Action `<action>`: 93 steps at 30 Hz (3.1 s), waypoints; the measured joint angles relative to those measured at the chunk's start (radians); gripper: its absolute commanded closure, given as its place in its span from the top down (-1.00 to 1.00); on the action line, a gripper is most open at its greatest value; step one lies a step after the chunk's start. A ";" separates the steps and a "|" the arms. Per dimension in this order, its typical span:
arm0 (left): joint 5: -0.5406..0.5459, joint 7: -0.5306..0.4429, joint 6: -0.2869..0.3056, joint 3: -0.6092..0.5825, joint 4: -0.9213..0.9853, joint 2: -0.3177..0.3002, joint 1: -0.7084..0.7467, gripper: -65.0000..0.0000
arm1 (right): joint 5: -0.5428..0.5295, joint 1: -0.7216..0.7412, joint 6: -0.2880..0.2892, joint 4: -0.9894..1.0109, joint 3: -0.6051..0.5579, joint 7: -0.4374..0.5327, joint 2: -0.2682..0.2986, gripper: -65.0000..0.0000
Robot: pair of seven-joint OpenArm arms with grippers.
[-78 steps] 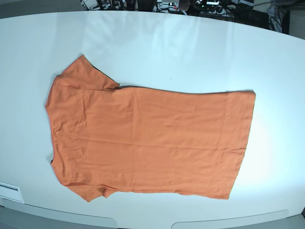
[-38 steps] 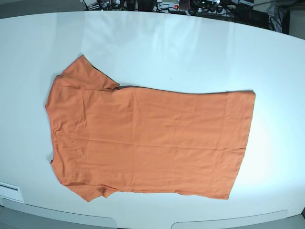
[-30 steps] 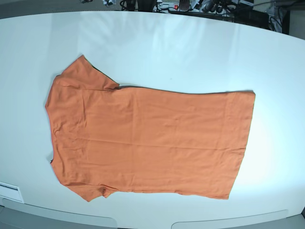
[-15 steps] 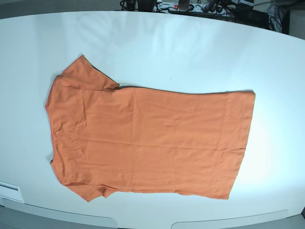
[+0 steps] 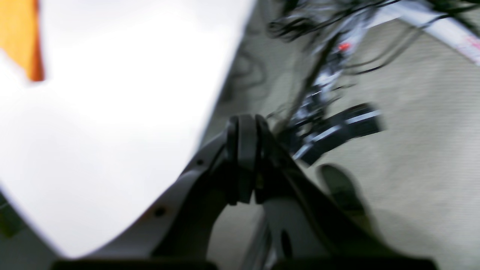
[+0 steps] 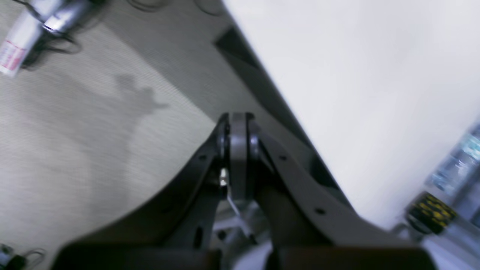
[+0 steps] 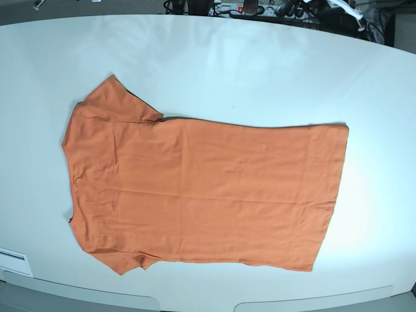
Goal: Fold the T-shirt properly
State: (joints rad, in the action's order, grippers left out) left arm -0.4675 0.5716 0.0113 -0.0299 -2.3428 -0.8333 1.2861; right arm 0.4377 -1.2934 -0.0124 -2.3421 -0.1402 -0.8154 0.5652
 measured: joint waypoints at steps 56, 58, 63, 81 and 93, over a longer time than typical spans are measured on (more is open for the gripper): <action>-0.013 -0.777 0.296 -0.707 0.840 -0.277 -1.474 -0.20 | -0.414 0.416 0.302 0.027 0.207 0.236 -0.020 -1.00; 0.000 -0.764 0.312 -0.711 0.840 -0.269 -1.472 -0.81 | -0.413 0.426 0.329 0.053 0.207 0.228 -0.020 -0.89; 0.067 -0.729 0.303 -0.716 0.838 -0.264 -1.469 -1.00 | -0.422 0.487 0.352 0.094 0.207 0.266 -0.019 -0.27; 0.094 -0.714 0.303 -0.716 0.838 -0.263 -1.467 -1.00 | -0.643 0.654 0.547 0.328 0.173 0.285 -0.021 -0.06; 0.093 -0.713 0.303 -0.716 0.838 -0.261 -1.467 -1.00 | -0.401 0.721 0.340 0.349 -0.029 0.330 -0.023 -0.52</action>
State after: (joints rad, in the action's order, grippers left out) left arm -0.3740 -0.1410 0.3141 -0.7460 -1.5043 -1.0943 -0.1806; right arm 0.0368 -0.5720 0.3279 -1.9930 -0.1696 -0.4850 0.5419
